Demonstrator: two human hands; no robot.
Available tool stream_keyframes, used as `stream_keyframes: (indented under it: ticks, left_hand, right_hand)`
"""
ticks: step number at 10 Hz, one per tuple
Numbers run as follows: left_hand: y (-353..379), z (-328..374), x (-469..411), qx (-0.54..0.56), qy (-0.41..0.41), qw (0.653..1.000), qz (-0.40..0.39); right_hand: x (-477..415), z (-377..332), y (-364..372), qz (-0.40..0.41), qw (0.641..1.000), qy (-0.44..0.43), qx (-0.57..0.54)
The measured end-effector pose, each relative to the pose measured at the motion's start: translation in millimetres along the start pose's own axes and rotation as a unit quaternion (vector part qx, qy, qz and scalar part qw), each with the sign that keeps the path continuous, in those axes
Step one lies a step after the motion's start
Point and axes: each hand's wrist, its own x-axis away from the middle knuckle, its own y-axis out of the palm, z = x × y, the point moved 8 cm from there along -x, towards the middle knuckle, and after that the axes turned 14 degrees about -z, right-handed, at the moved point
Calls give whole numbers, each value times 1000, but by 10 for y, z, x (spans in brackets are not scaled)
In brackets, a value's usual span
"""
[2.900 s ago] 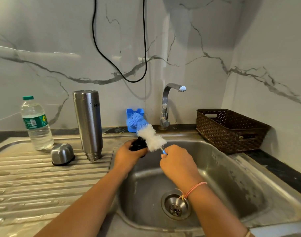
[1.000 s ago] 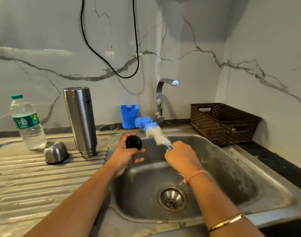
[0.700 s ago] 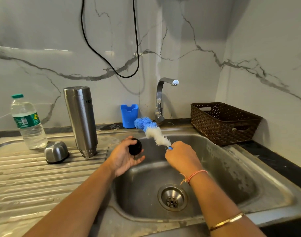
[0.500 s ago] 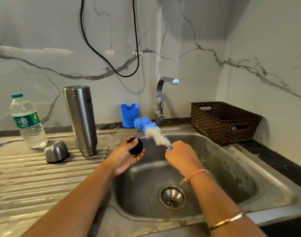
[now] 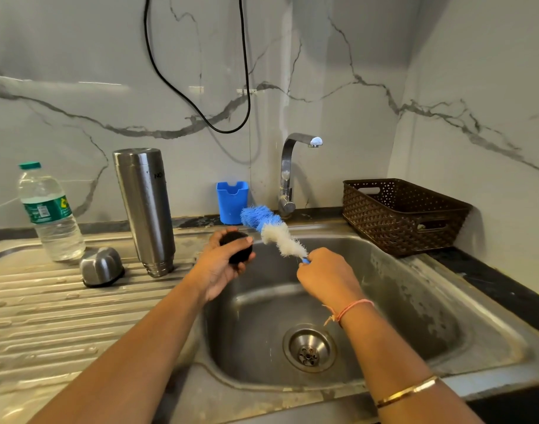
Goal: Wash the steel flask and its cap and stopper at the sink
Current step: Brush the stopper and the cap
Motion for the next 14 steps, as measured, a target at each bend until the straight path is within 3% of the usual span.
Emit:
stream_keyframes:
  ticks: [2, 3, 4, 5, 7, 8, 9, 10, 11, 12, 13, 14]
  left_hand:
    - [346, 592, 33, 18, 162, 986, -40]
    - [218, 184, 28, -343, 22, 938, -41]
    - [-12, -489, 31, -712, -198, 661, -131]
    - [204, -101, -50, -675, -64, 732, -61]
    - [182, -325, -49, -740, -106, 657, -96]
    - [381, 102, 61, -688, 97, 719, -5]
    - [611, 503, 341, -617, 348, 701, 82]
    - [388, 150, 35, -710, 82, 699, 8]
    - [101, -378, 30, -761, -199, 611, -88]
    - [259, 83, 56, -672, -45, 739, 7]
    - [362, 328, 160, -664, 35, 746, 39]
    - [161, 309, 319, -672, 29, 739, 39]
  right_hand:
    - [-1, 24, -70, 21, 1000, 18, 9]
    - [4, 45, -112, 33, 999, 17, 6]
    - [-1, 86, -120, 32, 999, 17, 5]
    - [-30, 103, -114, 33, 999, 19, 5]
    - [-32, 104, -84, 30, 999, 13, 11]
    - [-39, 119, -106, 38, 999, 17, 2]
    - [-43, 113, -119, 40, 999, 18, 3]
    - [-50, 119, -103, 37, 999, 19, 0]
    - [-67, 143, -88, 35, 999, 23, 1]
    - [-82, 172, -118, 41, 999, 25, -4]
    - [-99, 190, -104, 36, 999, 22, 0]
    - [-123, 226, -85, 24, 999, 23, 6]
